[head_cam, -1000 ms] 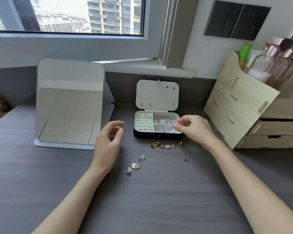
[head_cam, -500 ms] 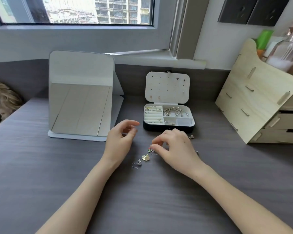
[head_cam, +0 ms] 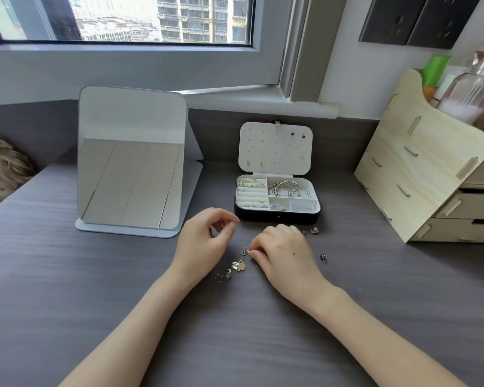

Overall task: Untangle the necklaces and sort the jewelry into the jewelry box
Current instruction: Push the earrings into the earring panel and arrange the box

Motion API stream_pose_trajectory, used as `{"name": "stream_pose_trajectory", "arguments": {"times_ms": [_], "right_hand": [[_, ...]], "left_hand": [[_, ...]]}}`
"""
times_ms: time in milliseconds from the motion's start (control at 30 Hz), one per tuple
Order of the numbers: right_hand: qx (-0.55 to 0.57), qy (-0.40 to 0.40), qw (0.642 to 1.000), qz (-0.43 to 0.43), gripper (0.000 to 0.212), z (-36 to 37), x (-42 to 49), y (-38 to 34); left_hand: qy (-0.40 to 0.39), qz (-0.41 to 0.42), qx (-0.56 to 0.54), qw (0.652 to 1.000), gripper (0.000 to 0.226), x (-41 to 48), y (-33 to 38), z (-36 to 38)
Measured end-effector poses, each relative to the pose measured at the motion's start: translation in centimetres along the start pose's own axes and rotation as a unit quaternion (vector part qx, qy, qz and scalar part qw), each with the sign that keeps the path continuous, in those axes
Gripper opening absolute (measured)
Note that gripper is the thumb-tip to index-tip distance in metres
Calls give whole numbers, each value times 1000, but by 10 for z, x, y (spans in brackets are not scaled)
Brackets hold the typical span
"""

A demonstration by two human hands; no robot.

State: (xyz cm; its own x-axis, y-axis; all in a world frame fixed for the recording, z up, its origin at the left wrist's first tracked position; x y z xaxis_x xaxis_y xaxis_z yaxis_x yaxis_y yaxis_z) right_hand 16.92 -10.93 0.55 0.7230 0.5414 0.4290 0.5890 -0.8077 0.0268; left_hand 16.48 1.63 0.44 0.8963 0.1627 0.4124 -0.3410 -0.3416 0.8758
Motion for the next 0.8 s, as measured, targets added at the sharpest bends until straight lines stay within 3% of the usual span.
{"name": "stream_pose_trajectory", "arguments": {"times_ms": [100,200,333,433,533,667,800], "right_hand": [[123,-11,990,61,10,-2,-3,9],[301,-27,940,157,14,2,-7,28],[228,-10,966,123,5,-6,-6,25],[135,-43,986,85,19,1,-8,18],[119,-62,988,82,17,9,-9,14],[176,-39,978,109,10,13,-11,20],[381,2,903,198,16,5,-8,43]], "left_hand": [[-6,19,16,1000,11,-3,8,4],[-20,30,38,999,8,-6,17,10],[-14,29,114,993,9,-8,14,11],[-1,31,120,992,8,-7,12,9],[-2,45,128,991,14,-9,16,12],[9,58,125,990,7,-10,19,12],[81,0,92,993,7,5,17,-5]]}}
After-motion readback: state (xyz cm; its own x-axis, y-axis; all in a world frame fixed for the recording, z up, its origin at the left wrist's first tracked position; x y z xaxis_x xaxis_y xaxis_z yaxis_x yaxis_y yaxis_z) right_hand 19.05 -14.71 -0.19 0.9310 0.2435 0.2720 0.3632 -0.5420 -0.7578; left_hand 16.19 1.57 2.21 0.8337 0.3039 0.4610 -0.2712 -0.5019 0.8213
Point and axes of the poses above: each hand's wrist, its own x-axis towards the middle knuckle, its own z-axis out of the palm, y = z × x, the point moved 9 cm from there along x, towards the middle knuckle, and after that the axes turned 13 degrees about -x, right-handed, at the moved point
